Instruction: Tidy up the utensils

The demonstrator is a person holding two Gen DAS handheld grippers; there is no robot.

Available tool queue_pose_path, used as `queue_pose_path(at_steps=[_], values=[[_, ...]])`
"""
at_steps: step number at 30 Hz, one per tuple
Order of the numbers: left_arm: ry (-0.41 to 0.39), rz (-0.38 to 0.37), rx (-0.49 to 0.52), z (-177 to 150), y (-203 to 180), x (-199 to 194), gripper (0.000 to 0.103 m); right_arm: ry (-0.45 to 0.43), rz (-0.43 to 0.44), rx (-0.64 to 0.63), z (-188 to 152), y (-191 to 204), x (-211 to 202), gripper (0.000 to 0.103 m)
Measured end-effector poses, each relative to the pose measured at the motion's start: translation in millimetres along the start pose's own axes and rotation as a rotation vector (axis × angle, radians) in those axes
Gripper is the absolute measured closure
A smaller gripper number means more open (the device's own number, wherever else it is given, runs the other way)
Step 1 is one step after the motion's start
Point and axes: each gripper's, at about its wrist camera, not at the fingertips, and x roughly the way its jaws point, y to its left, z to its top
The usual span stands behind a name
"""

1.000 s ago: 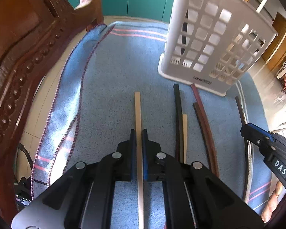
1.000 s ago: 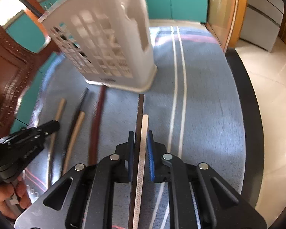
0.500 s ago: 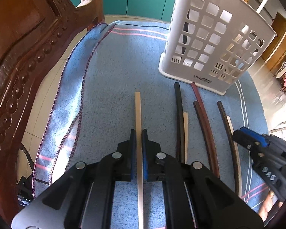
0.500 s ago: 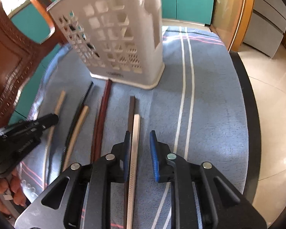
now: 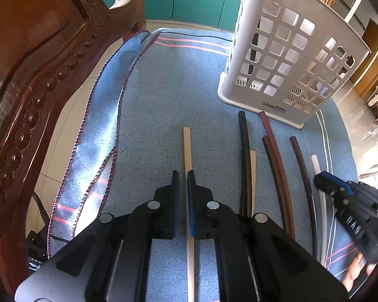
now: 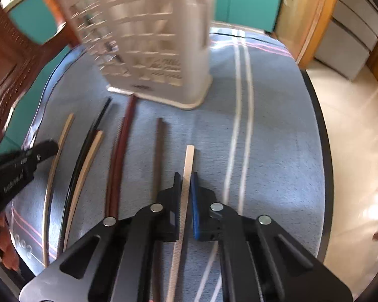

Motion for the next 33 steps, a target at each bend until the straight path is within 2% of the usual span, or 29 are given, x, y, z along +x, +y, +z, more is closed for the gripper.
queue_pose_path(at_steps=[3, 15, 18, 24, 30, 33], values=[[0.007, 0.006, 0.003, -1, -2, 2, 0.087, 0.002, 0.007, 0.008, 0, -5, 0, 0.095], [0.025, -0.004, 0.039, -7, -9, 5, 0.083, -0.007, -0.035, -0.018, 1, 14, 2, 0.094], [0.023, 0.002, 0.028, -5, -5, 4, 0.075, -0.007, -0.034, -0.019, 1, 13, 2, 0.094], [0.025, 0.005, 0.038, -5, -6, 5, 0.069, -0.006, -0.033, -0.019, 0, 14, 2, 0.093], [0.026, 0.006, 0.046, -6, -8, 5, 0.068, -0.007, -0.034, -0.019, 1, 14, 2, 0.092], [0.026, 0.006, 0.046, -6, -8, 5, 0.068, -0.007, -0.025, -0.021, 0, 14, 2, 0.087]])
